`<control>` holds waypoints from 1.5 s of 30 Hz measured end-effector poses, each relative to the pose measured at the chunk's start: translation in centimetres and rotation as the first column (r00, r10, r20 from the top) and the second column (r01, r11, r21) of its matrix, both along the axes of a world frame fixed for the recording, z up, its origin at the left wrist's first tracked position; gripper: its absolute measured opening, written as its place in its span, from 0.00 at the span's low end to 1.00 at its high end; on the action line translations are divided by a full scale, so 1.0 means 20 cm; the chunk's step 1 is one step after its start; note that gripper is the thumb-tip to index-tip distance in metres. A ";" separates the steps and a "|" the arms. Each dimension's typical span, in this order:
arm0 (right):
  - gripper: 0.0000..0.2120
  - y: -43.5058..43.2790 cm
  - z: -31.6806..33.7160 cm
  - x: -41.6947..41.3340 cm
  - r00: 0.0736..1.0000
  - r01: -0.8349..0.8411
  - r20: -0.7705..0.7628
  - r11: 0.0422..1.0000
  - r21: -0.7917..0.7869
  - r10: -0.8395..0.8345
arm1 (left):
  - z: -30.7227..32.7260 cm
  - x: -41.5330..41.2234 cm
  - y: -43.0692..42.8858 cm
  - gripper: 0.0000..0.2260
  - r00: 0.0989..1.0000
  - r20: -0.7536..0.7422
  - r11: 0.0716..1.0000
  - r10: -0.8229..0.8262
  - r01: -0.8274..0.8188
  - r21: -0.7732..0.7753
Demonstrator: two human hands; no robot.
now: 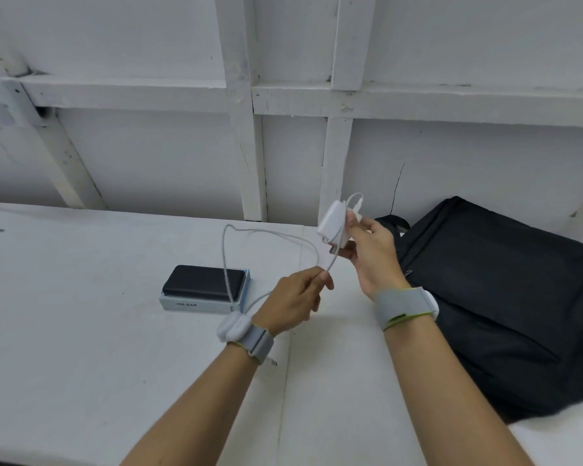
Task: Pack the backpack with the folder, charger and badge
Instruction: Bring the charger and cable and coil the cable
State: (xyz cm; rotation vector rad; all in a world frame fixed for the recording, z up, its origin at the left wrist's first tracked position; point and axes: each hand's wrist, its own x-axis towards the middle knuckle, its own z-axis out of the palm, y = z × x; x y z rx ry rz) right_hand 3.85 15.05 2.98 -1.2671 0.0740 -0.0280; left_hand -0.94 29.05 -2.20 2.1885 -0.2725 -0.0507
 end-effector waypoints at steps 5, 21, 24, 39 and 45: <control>0.14 -0.10 -0.05 -0.03 0.982 -0.113 0.099 0.919 -0.378 0.162 | 0.04 0.09 0.12 0.18 0.999 0.010 0.970 -0.051 0.047 0.240; 0.11 -0.16 -0.09 -0.03 0.994 -0.078 0.051 0.945 -0.317 0.100 | 0.05 0.02 0.12 0.17 0.902 -0.253 0.906 -0.349 0.394 0.156; 0.13 -0.12 -0.09 -0.04 0.990 -0.126 0.018 0.949 -0.290 0.137 | 0.03 0.03 0.08 0.16 0.907 -0.249 0.909 -0.339 0.384 0.160; 0.15 -0.10 -0.13 -0.10 0.792 -0.600 -0.236 0.646 -0.472 0.562 | 0.26 0.19 0.22 0.07 0.984 -0.111 0.871 -0.137 0.173 0.460; 0.12 -0.05 -0.11 -0.10 0.848 -0.474 -0.203 0.531 -0.703 0.489 | 0.40 0.20 0.22 0.08 0.972 -0.186 0.736 -0.143 0.231 0.636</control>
